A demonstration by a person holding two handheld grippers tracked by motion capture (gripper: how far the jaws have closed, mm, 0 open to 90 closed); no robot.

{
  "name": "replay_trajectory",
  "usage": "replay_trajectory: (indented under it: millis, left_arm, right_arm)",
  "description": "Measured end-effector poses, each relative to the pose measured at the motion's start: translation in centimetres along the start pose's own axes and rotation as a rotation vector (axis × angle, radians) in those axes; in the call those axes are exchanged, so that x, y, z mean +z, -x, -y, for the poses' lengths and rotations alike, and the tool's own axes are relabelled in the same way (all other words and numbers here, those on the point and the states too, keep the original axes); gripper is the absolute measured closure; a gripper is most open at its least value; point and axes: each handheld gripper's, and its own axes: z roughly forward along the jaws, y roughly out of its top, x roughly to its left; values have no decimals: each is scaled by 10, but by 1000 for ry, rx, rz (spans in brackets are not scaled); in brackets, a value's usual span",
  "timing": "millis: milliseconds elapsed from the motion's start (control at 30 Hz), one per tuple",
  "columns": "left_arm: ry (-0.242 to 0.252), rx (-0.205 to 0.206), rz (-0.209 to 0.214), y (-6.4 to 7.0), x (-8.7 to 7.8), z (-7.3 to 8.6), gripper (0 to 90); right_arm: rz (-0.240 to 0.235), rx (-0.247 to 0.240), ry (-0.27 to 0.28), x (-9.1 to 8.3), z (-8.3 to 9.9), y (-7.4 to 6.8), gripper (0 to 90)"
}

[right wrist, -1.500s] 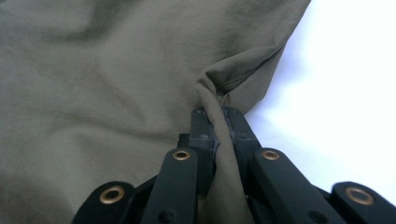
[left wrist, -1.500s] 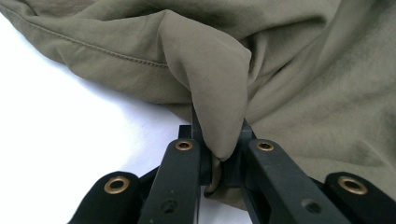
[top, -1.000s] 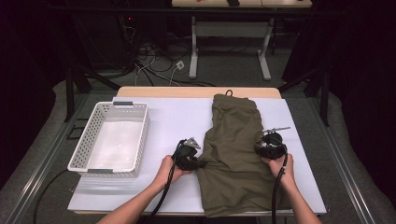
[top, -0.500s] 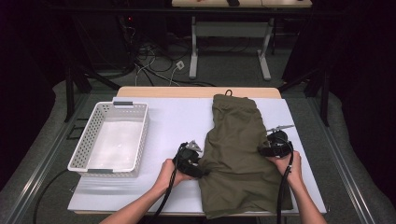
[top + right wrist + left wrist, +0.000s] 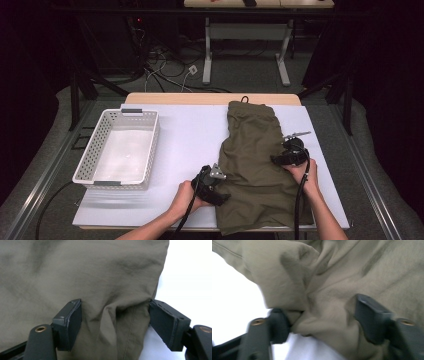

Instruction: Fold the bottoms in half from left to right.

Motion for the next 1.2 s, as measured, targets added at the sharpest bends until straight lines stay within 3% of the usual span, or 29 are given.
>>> replay_trajectory:
  millis: [33, 67, 100, 133, 167, 233, 267, 300, 333, 367, 400, 533, 767, 1200]
  left_arm:
    - [13, 13, -9, 2, 0, 1, 409]
    - [25, 14, -3, 2, 0, 2, 547]
    - [34, 19, -10, 3, 0, 2, 547]
    - [36, 33, -6, 3, 0, 2, 689]
    - [39, 38, -1, 3, 1, 2, 757]
    - [45, 42, 8, 1, 1, 2, 795]
    - [45, 41, 22, -2, 0, 2, 831]
    - [49, 36, 30, -3, 0, 2, 831]
    - [53, 30, 42, -4, 0, 3, 842]
    - [53, 24, 54, -6, 0, 3, 842]
    - [54, 20, 65, -8, -1, 3, 847]
    - [51, 16, 82, -12, -3, 4, 851]
    - [42, -2, 112, -21, -9, 8, 853]
    - [37, -24, 125, -38, -27, 21, 853]
  right_arm:
    - [0, 0, 0, 0, 0, 0, 292]
    - [0, 3, 9, 0, 0, 0, 350]
    - [0, 3, 9, 0, 0, 0, 350]
    - [-1, 10, 16, -1, 0, 0, 428]
    - [-1, 15, 25, -1, 0, 0, 469]
    - [-1, 18, 28, -1, 0, 1, 514]
    - [-10, 29, 43, -2, 1, 3, 608]
    - [-10, 29, 43, -2, 1, 3, 608]
    - [-23, 45, 52, -2, 1, 4, 699]
    - [-23, 45, 52, -2, 1, 4, 699]
    - [-47, 75, 56, -1, 1, 4, 759]
    - [-42, 92, 66, 0, 0, 1, 801]
    - [-39, 124, 75, 0, -1, -3, 812]
    - [-53, 142, 65, 1, -5, -20, 820]
